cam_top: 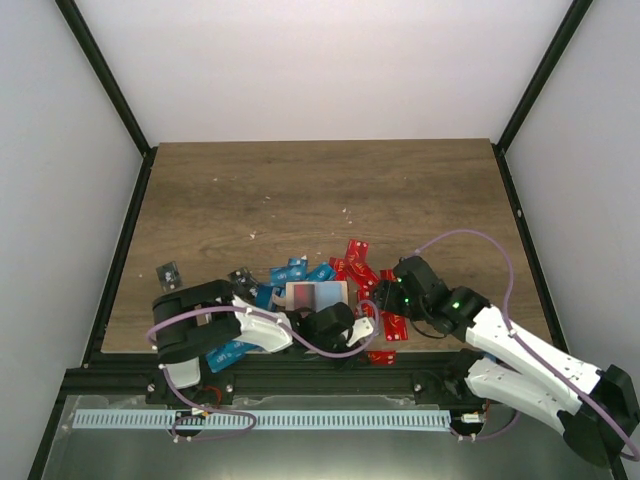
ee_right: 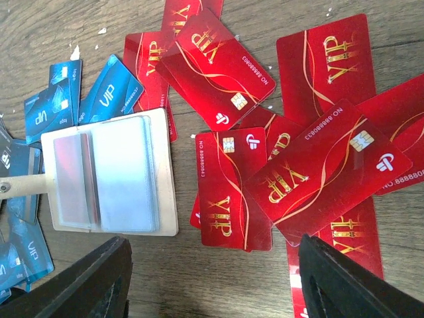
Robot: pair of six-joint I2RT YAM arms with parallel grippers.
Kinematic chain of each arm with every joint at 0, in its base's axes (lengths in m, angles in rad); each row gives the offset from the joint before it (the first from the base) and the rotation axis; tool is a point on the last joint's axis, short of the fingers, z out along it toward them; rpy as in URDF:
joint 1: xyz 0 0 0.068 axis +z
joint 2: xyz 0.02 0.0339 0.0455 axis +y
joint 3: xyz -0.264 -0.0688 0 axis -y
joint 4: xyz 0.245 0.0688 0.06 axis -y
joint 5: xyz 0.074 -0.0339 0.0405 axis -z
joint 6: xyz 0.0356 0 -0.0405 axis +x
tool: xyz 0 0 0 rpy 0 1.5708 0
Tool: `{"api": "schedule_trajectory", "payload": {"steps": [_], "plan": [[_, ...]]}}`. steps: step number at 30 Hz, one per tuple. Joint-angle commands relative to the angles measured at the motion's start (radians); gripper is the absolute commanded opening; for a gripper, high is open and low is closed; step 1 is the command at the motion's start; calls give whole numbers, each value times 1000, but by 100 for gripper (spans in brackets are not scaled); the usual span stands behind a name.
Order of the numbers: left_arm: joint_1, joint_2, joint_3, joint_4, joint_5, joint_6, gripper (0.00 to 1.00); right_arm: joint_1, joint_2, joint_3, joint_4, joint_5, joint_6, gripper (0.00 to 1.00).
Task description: Put the credit cards into the card holder
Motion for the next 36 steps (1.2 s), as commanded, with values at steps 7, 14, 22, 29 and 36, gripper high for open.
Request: {"api": "schedule_trajectory", "payload": {"steps": [7,14,22,29,36], "plan": [[-8,-48,-1,11,-42,-11,4,-10,-23,1,33,-10,3,70],[7,-352,-92,-38,-181,-125,4,-10,-56,-3,125,-10,15,72],[140,-753,-263,-3,-284,-310,4,-10,-141,-73,480,-116,-19,74],[202,-975,-343,109,-261,-378,4,-10,-70,-170,921,-368,-30,73],[207,-1023,-380,233,-250,-457,4,-9,67,-205,1284,-568,17,65]]}}
